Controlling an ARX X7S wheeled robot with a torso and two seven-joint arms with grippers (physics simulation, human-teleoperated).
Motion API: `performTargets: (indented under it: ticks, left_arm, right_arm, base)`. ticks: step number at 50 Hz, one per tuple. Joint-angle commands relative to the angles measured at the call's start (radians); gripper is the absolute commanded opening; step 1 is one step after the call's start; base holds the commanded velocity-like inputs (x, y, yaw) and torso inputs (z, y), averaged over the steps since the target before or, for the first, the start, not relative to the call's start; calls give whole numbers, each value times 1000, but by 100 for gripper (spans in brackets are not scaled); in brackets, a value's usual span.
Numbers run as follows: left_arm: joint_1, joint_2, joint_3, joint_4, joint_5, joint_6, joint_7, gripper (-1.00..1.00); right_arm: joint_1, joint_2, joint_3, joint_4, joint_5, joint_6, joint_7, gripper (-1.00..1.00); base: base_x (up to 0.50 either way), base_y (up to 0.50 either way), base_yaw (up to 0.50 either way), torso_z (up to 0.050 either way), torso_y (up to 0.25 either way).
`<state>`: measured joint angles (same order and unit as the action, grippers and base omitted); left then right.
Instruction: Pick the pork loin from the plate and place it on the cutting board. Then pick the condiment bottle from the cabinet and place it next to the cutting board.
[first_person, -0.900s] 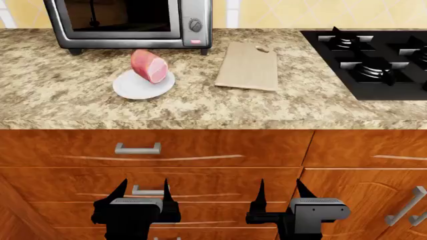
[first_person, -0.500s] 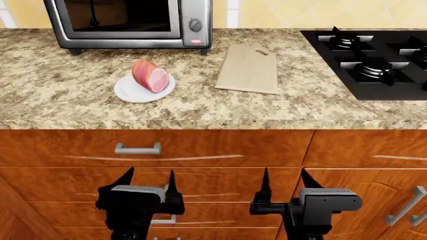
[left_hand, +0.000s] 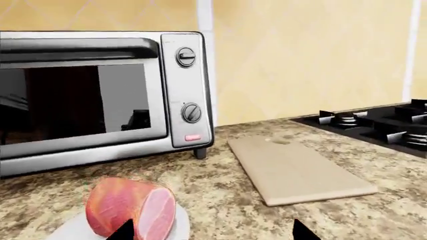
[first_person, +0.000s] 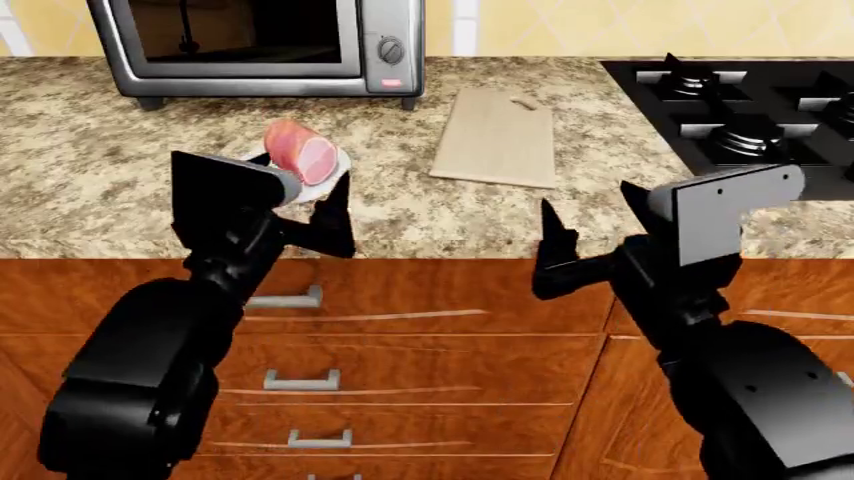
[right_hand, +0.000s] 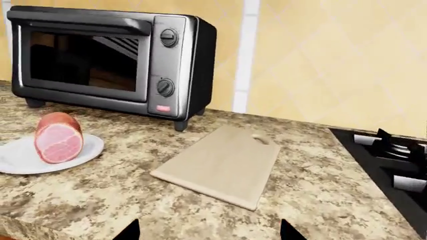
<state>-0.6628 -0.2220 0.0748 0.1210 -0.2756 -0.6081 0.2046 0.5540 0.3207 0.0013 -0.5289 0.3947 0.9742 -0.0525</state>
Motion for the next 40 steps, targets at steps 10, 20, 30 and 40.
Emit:
performTargets:
  ticks: [10,20,30,40]
  left_arm:
    - [-518,-86,21,-438,-10,-3,170,100]
    - [-592,-99,-2,-556,3,18,147,100]
    - [-634,-110,-3,-649,12,56,157,100]
    - [-657,-105,5,-727,27,117,163,100]
  right_arm:
    - [524,111,36,130,121,363,-82,100]
    - [586,122,-7,192,87,326,-73,100]
    - [614,117,-30,232,87,303,-85,100]
    - [625,111,-38,253,89,293,-87,100]
  base:
    - [0,0,0,0,0]
    - [0,42,0,0,0]
    - [0,355,0,0,0]
    - [0,359,0,0,0]
